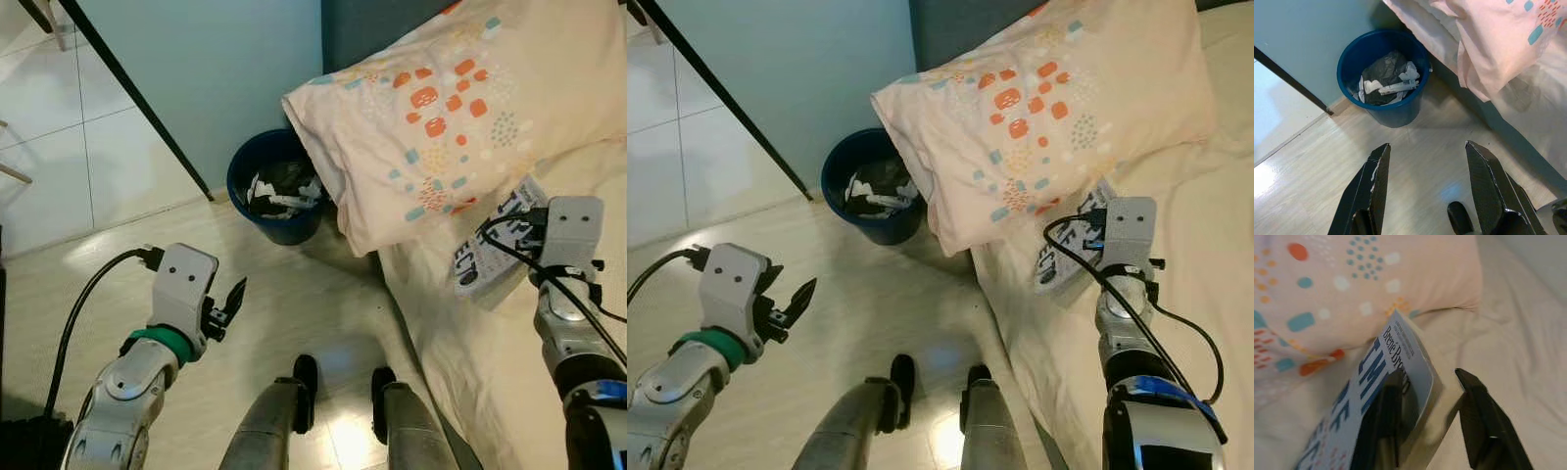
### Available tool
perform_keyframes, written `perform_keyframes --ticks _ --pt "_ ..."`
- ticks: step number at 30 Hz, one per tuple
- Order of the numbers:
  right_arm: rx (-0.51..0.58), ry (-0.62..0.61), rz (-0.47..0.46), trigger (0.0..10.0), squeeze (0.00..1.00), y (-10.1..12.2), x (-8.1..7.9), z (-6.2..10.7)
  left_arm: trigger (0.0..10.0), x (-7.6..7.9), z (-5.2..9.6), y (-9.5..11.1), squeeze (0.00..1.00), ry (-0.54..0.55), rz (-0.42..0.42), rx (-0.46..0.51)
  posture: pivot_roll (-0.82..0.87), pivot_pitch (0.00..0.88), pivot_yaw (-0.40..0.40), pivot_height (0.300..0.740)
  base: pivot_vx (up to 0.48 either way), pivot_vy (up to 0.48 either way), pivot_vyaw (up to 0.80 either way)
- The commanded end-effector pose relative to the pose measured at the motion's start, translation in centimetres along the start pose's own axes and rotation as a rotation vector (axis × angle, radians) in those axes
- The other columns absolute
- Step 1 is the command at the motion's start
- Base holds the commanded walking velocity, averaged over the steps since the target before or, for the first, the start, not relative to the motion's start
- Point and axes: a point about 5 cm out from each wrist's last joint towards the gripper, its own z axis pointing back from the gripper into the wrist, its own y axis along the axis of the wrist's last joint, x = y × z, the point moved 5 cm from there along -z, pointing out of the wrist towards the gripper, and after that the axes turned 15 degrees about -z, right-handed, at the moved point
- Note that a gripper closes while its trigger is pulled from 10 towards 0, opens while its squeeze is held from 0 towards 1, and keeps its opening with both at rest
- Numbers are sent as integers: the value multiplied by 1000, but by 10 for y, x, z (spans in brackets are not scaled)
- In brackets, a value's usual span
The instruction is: Clean up the room
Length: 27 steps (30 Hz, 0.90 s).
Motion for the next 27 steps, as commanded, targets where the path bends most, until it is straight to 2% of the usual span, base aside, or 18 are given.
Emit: perform_keyframes --ticks 1,2,3,6,9,14,17,18,20,22,24,25,26,27 --pt "-53 -36 42 10000 1000 -18 10 8 10000 6 3 -16 0 -17 16 -58 33 356 181 725 0 0 0" --pt "-27 -82 55 10000 0 -12 18 6 10000 6 3 -17 0 -16 18 -60 32 355 179 725 0 0 0" --pt "0 -119 77 10000 0 -5 25 4 10000 6 3 -17 0 -16 20 -61 32 356 178 725 0 0 0" --pt "39 -151 103 10000 0 4 31 1 10000 7 2 -17 0 -15 23 -62 31 353 178 725 0 0 0" --pt "50 -151 111 10000 0 6 31 1 10000 7 2 -17 0 -15 23 -62 31 353 177 725 0 0 0" --pt "113 -83 110 10000 0 21 17 -5 10000 6 0 -18 0 -10 24 -62 26 344 174 725 0 0 0" --pt "119 -72 102 10000 0 23 14 -5 10000 6 0 -18 0 -9 24 -62 26 344 174 725 0 0 0" --pt "139 -26 79 10000 0 26 1 -5 10000 7 -1 -19 0 -8 26 -61 15 327 164 725 0 0 0" --pt "146 -8 66 10000 0 27 -5 -4 10000 7 -2 -19 0 -8 27 -61 15 327 164 725 0 0 0" --pt "162 81 -7 10000 0 26 -30 4 10000 8 -4 -19 0 -3 28 -56 11 309 153 725 0 0 0" --pt "162 81 -7 10000 0 26 -30 4 10000 8 -4 -19 0 -3 28 -56 11 309 153 725 0 0 0" --pt "162 105 -33 10000 0 25 -37 7 10000 10 -5 -20 0 -2 29 -56 5 292 142 725 0 0 0" --pt "162 105 -33 10000 0 25 -37 7 10000 10 -5 -20 0 -2 29 -56 5 292 142 725 0 0 0" --pt "140 160 -120 10000 0 14 -57 25 10000 12 -7 -21 0 1 31 -54 -10 268 131 725 0 0 0"
